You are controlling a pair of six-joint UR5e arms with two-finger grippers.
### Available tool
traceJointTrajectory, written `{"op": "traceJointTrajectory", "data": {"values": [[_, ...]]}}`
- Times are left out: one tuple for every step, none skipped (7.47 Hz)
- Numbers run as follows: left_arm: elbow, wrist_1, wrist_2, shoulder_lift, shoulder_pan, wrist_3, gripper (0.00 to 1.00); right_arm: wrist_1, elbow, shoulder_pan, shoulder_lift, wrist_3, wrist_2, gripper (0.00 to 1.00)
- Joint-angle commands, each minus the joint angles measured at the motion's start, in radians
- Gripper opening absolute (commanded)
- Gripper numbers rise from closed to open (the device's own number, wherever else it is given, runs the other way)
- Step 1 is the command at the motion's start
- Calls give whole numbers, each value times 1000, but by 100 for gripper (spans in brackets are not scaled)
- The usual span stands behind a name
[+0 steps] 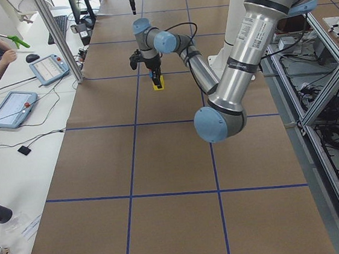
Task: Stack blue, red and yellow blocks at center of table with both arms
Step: 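Carry the yellow block with the left gripper above the red cube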
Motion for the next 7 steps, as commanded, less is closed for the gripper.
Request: {"op": "traceJointTrajectory", "data": {"values": [[252,-10,0,-290,58,-131,0,0,-1,0,-1,0,0,99],[414,-39,2,-423,95,-193,0,0,1,0,-2,0,0,99],[519,-163,2,-466,101,-255,0,0,1,0,-3,0,0,99],[576,-253,8,-468,127,-271,0,0,1,0,-3,0,0,99],[597,-272,58,-465,155,-271,0,0,1,0,-4,1,0,99],[607,-275,74,-461,170,-267,0,0,-1,0,-4,1,0,99],[611,-312,74,-457,170,-267,0,0,-4,0,-4,1,-2,99]]}}
